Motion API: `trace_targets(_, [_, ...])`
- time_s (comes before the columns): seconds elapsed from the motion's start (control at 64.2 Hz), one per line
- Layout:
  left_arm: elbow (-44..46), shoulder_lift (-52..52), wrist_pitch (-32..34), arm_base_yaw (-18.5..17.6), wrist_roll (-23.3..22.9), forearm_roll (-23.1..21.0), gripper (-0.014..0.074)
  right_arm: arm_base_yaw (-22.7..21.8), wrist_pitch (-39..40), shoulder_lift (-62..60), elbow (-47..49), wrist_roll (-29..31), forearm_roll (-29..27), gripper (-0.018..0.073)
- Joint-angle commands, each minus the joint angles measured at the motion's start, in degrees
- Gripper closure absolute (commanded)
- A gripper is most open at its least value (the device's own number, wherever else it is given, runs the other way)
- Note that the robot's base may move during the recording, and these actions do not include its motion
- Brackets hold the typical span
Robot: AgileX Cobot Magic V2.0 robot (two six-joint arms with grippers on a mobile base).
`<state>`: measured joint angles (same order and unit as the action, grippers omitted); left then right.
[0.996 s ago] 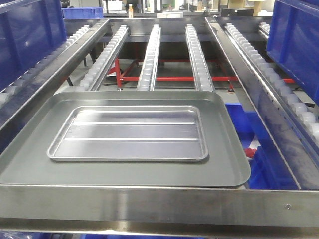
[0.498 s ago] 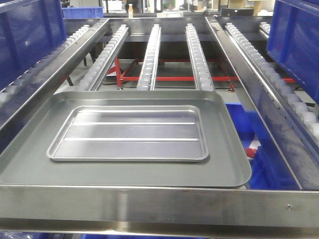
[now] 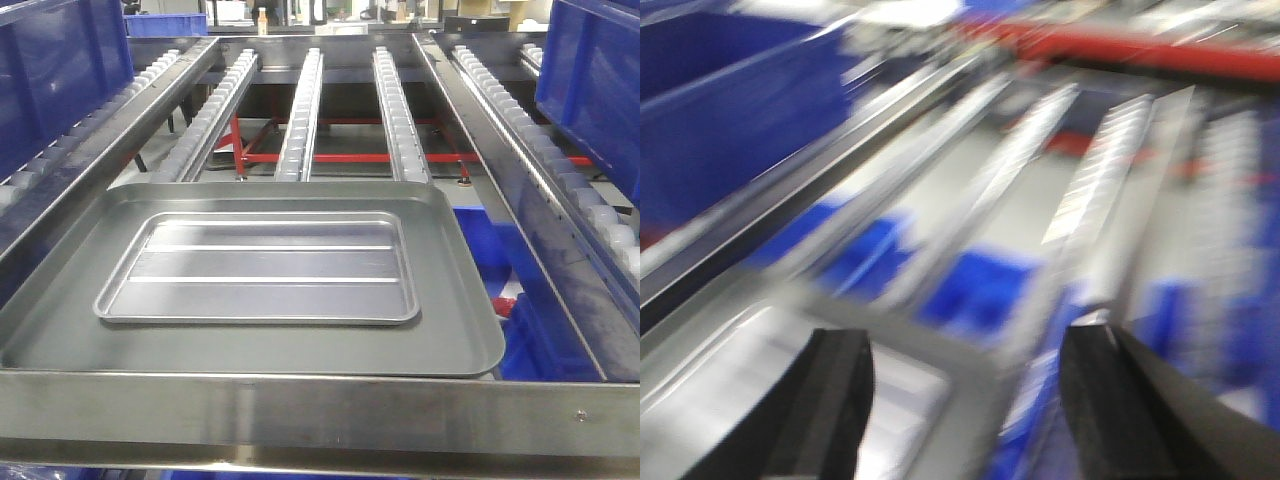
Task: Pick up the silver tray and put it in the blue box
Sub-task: 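Raise both arms from rest toward the small silver tray, then lower both grippers onto the silver tray's side rims and close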
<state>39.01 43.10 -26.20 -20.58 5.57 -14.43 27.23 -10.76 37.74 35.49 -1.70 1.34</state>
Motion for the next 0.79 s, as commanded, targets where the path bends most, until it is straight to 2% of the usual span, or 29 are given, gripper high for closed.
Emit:
trace_targets(0.0, [3.18, 3.26, 5.68, -3.57, -0.18, -1.77, 0.0258, 5.54, 4.0, 6.18, 3.2, 0.48, -0.08, 0.0025])
trace_targets(0.093, [4.39, 6.06, 6.96, -7.29, 0.79, -1.99, 0.0307, 9.96, 3.74, 12.51, 4.62, 0.35, -0.16, 0.0038])
trace_targets(0.156, [5.58, 8.05, 6.61, -8.81, 0.79, -3.34, 0.0332, 11.01, 2.37, 16.93, 6.46, -1.24, -1.34, 0.0041])
trace_targets(0.218, [7.79, 10.53, 3.7, -9.01, 0.79, -3.57, 0.0332, 11.09, -1.89, 21.27, 9.59, -3.87, -4.45, 0.0041])
trace_targets(0.343, [12.85, 16.81, -3.07, -8.27, 0.69, -3.37, 0.0332, 10.86, -12.7, 29.9, 17.7, -4.78, -4.73, 0.0041])
trace_targets(0.436, [15.93, 22.12, -5.9, -8.27, -0.21, 0.1, 0.0332, 9.86, -19.79, 36.22, 23.95, -7.01, -4.73, 0.0041])
trace_targets(0.514, [18.34, 26.05, -7.62, -8.27, -3.66, 3.44, 0.0332, 8.1, -25.04, 40.88, 28.16, -10.7, -4.59, 0.0041])
trace_targets(0.607, [21.62, 31.3, -11.13, -8.27, -10.42, 10.41, 0.0332, 5.33, -30.04, 45.84, 32.15, -16.95, -3.22, 0.0041])
trace_targets(0.685, [24.29, 35.25, -13.87, -8.27, -17.2, 16.2, 0.0332, 3.78, -31.33, 48.73, 34.02, -20.52, -1.76, 0.0041])
trace_targets(0.778, [27.54, 40.18, -15.67, -8.27, -22.71, 19.66, 0.0332, 2.77, -31.29, 52.06, 35.86, -22.78, -1.34, 0.0041])
